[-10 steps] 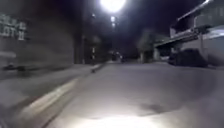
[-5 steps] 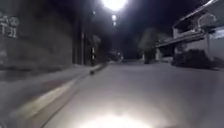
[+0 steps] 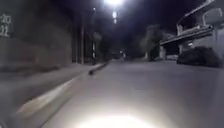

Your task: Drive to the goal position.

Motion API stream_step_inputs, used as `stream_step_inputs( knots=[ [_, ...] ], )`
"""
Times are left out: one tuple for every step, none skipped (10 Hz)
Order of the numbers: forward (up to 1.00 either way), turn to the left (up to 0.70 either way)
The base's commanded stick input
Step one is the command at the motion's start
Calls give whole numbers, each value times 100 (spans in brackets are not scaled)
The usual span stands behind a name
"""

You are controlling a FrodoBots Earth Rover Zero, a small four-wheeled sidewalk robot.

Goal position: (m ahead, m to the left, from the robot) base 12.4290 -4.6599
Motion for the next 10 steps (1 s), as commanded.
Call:
stream_step_inputs(
  knots=[
    [100, -20],
    [100, -32],
    [100, -24],
    [100, 0],
    [100, 0],
    [100, 0],
    [100, 0],
    [100, 0],
    [100, 0],
    [100, 0]
  ],
)
